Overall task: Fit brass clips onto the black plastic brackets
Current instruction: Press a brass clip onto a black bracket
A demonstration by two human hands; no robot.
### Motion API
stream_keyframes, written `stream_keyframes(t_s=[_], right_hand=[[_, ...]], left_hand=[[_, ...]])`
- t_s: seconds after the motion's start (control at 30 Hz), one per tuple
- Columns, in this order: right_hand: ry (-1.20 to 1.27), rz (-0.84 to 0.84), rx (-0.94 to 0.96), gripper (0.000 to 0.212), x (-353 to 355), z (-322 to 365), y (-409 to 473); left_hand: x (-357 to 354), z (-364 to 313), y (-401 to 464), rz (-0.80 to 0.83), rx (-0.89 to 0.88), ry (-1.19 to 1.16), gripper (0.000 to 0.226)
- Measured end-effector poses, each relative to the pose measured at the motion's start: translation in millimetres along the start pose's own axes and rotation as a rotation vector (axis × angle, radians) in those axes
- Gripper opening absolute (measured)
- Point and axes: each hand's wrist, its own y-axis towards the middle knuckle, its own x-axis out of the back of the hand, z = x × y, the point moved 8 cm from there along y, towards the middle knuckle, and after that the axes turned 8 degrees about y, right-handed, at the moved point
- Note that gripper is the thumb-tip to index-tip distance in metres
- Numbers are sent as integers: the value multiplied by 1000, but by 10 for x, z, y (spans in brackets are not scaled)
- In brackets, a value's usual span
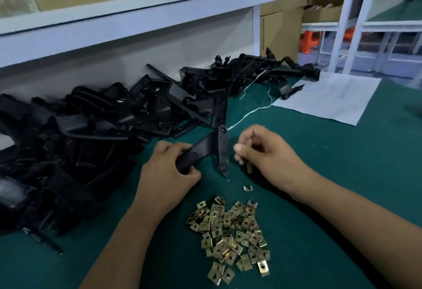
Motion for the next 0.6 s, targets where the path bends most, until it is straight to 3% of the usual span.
stream_keyframes(t_s=[0.13, 0.3, 0.6], right_hand=[[305, -162, -96, 5, 163, -110, 40], [434, -86, -126, 7, 66, -120, 14], [636, -10, -162, 9, -10, -92, 15]], left_hand=[[-1, -114, -24, 38, -78, -88, 45], [-3, -157, -52, 72, -94, -186, 63], [40, -175, -59, 9, -166, -173, 62]])
